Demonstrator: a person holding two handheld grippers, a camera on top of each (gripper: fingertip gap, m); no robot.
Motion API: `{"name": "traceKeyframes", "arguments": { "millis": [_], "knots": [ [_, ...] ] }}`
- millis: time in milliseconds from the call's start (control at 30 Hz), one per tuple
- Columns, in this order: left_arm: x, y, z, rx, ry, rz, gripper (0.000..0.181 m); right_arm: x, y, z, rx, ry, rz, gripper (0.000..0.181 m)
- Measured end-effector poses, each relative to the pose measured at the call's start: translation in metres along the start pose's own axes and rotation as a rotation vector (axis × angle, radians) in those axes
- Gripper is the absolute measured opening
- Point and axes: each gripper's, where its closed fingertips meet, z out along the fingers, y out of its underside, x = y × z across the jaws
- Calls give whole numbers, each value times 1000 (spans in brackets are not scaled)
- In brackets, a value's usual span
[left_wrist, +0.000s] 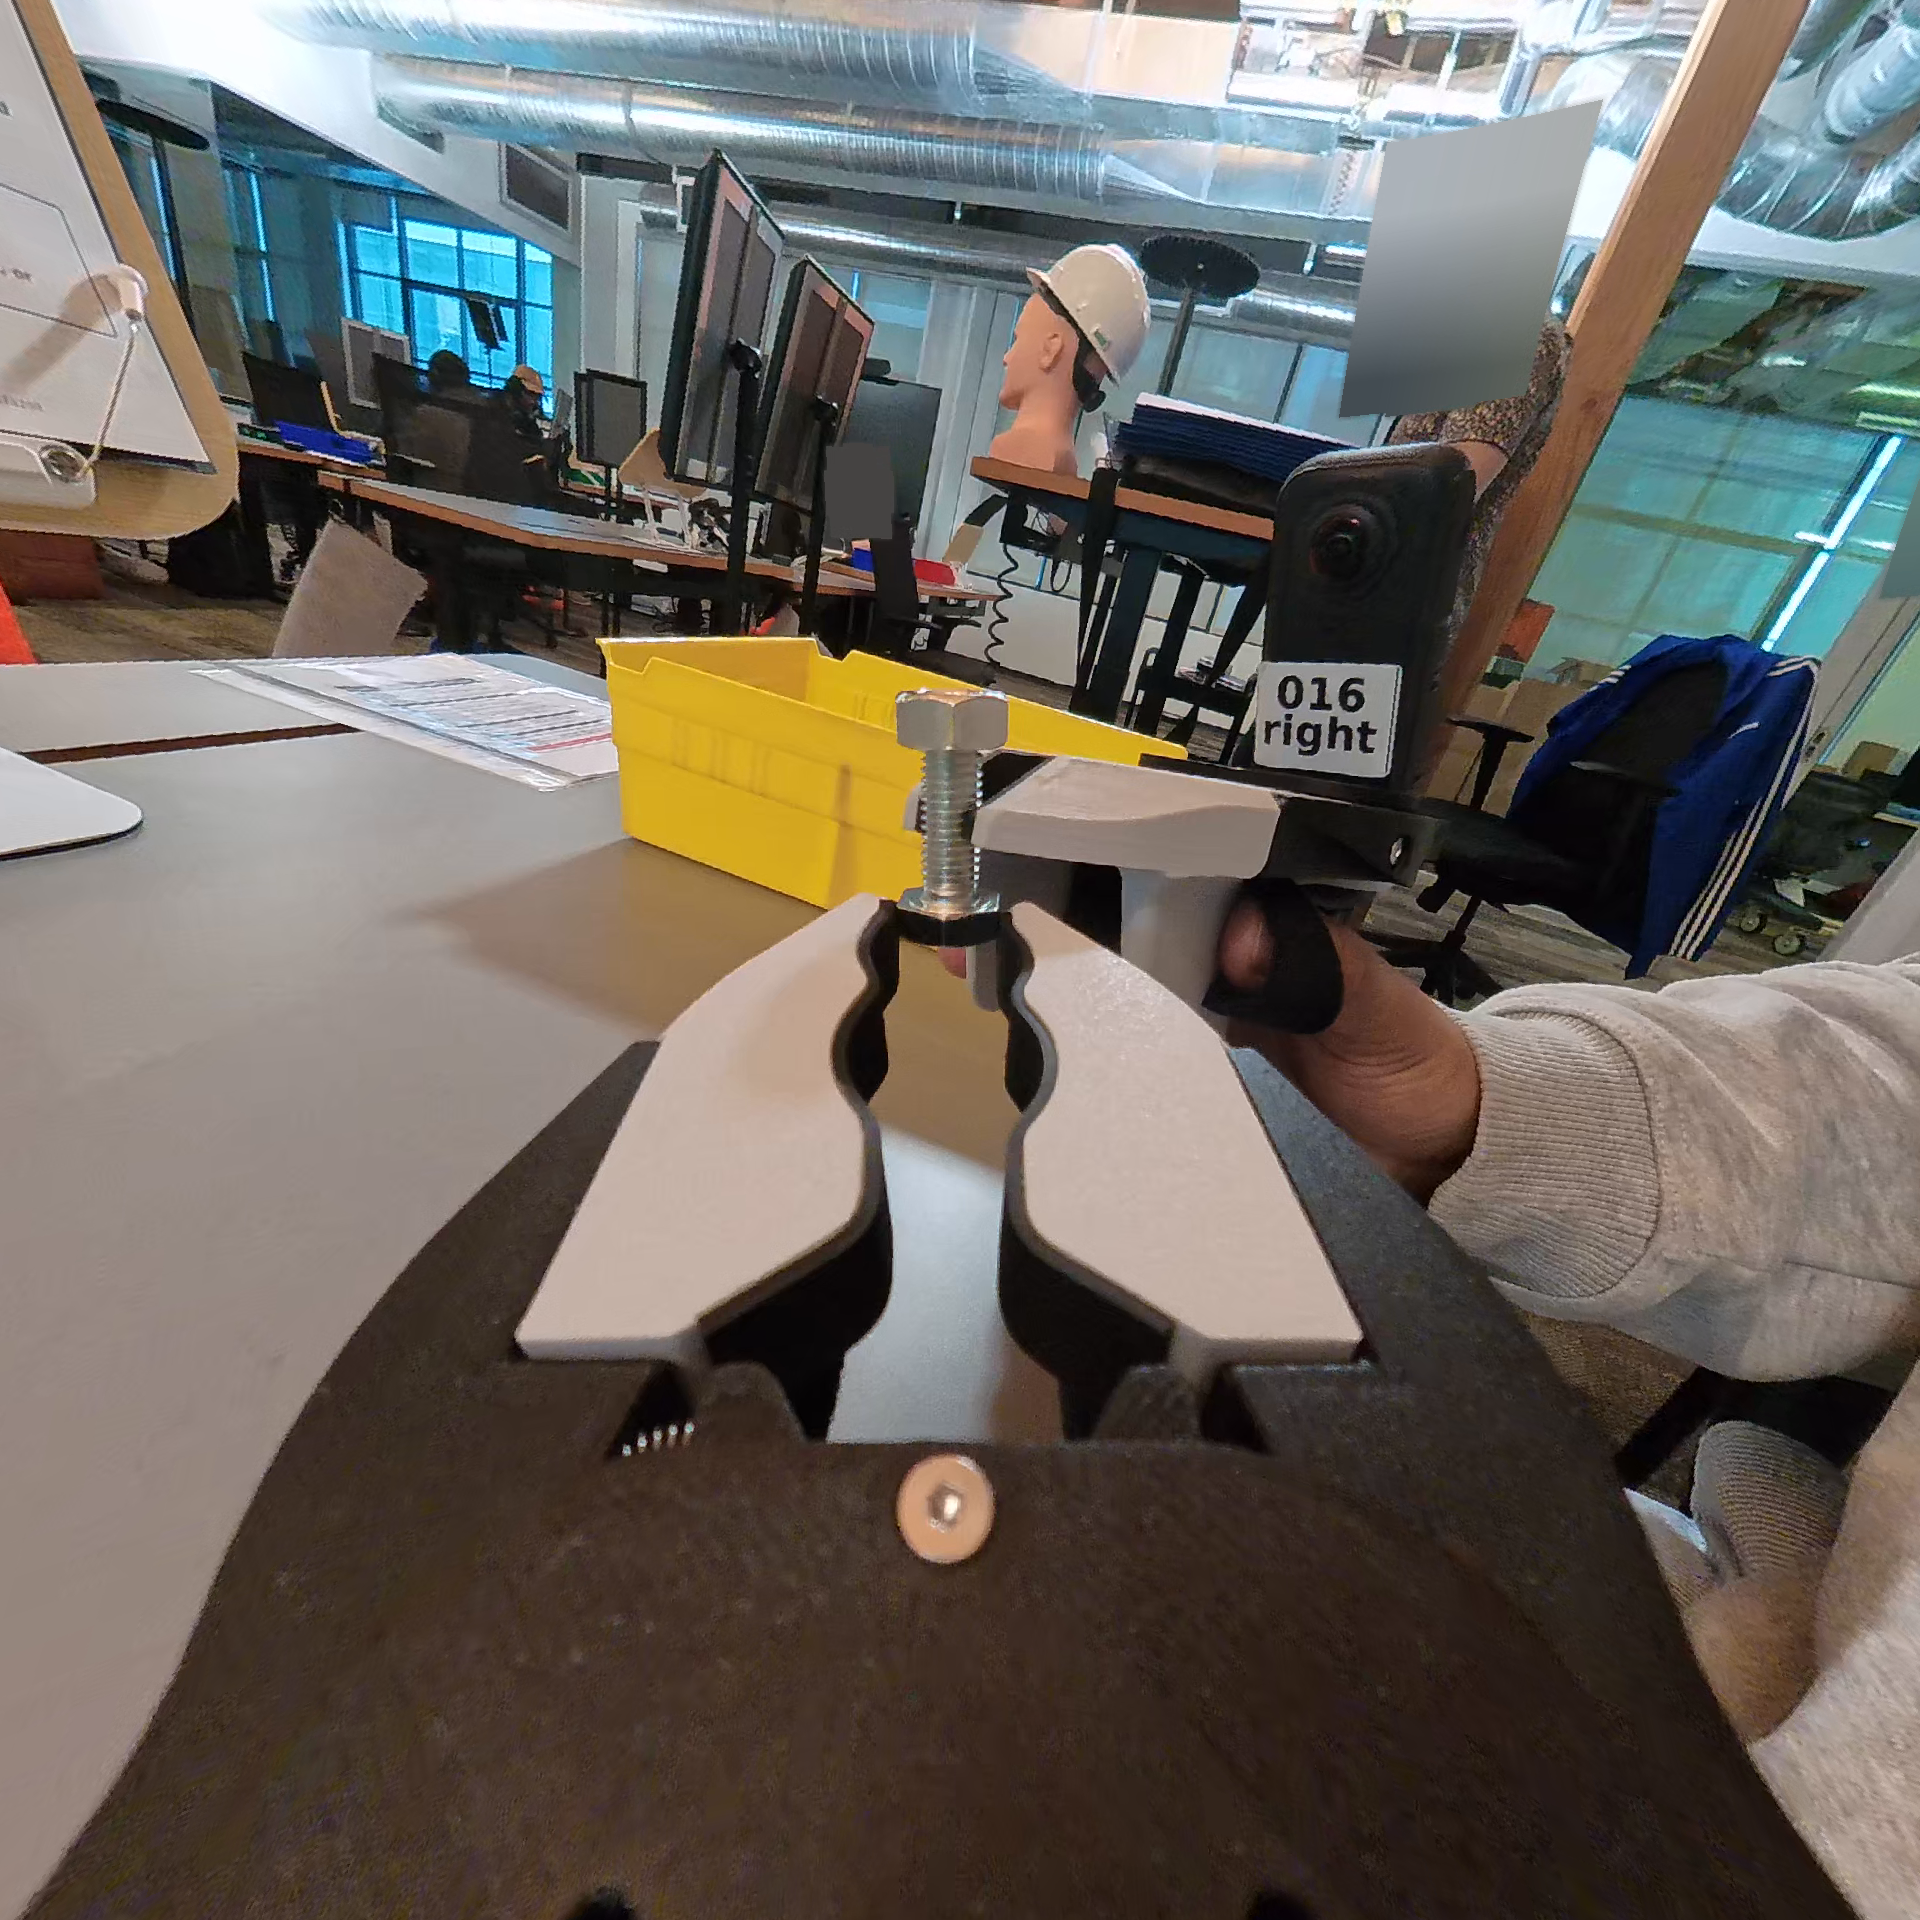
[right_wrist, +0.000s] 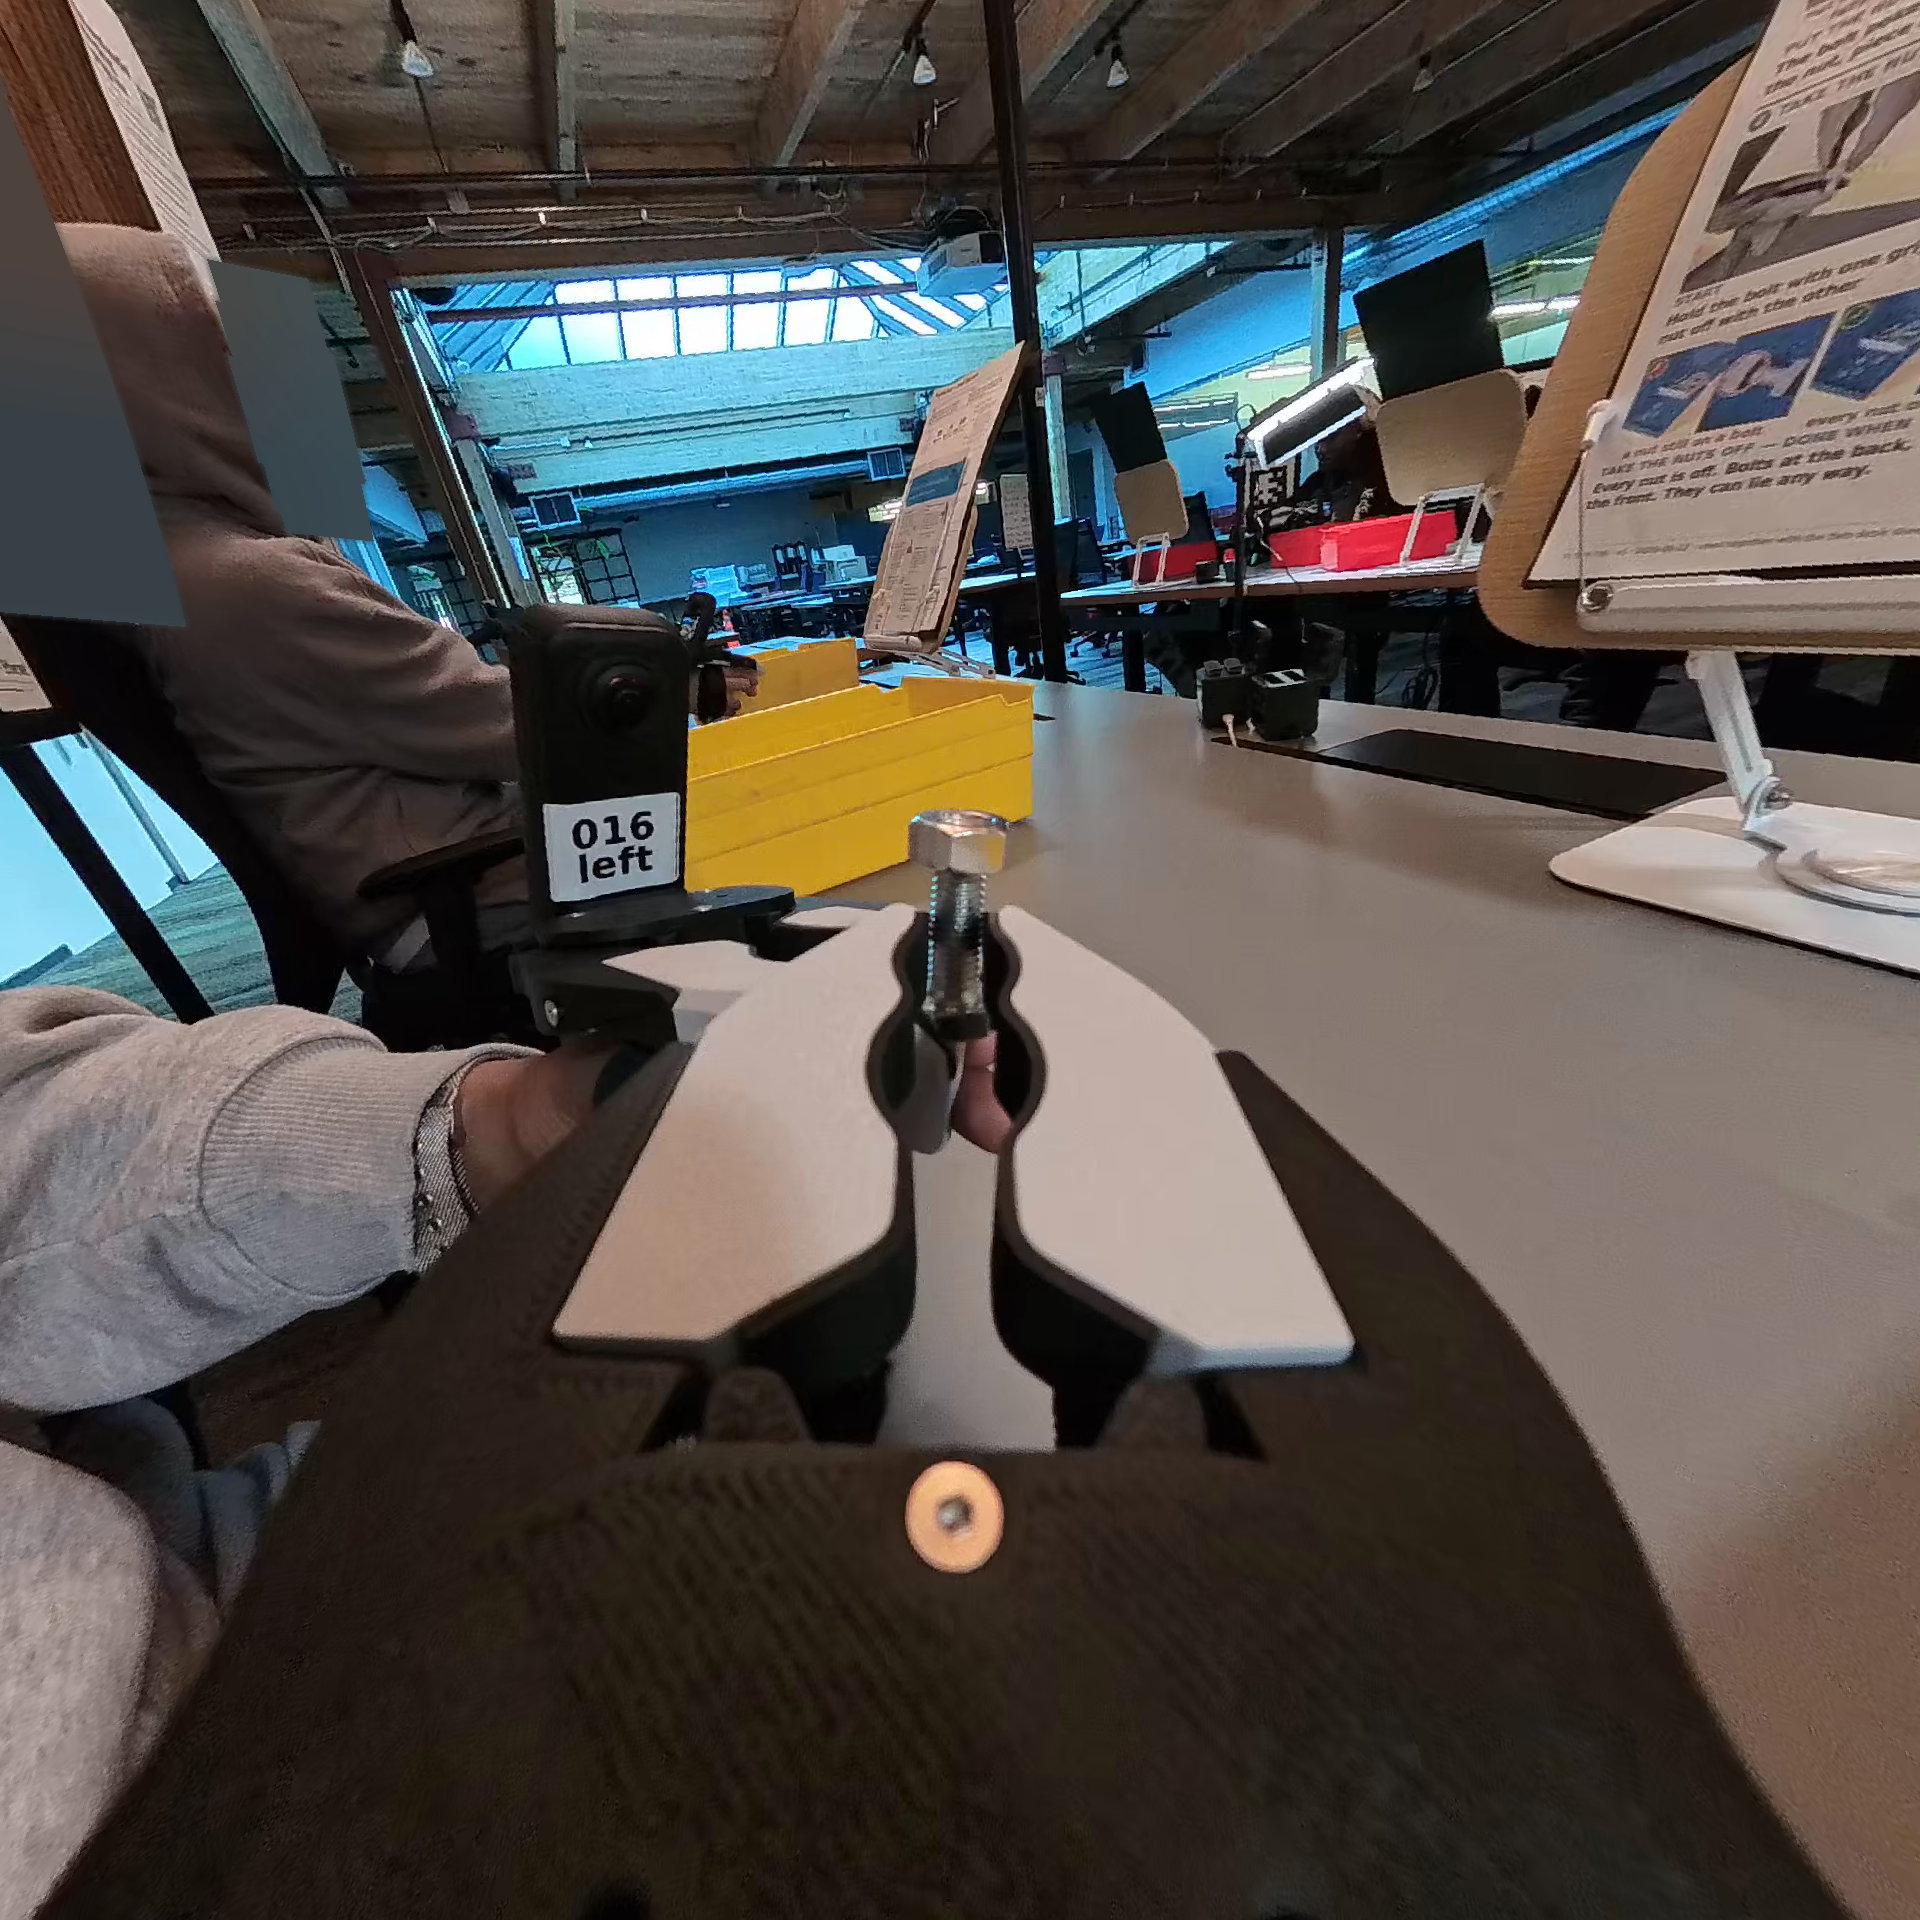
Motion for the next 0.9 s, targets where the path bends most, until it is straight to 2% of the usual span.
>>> {"name": "traceKeyframes", "arguments": {
  "millis": [433, 900],
  "knots": [
    [2, 2, 1, -8, 4, 7, 18, 0, -12, -4, 75, -24, 46, 21],
    [0, -2, -1, 21, 4, -22, 17, 5, -14, -6, 84, 6, 44, 18]
  ]
}}
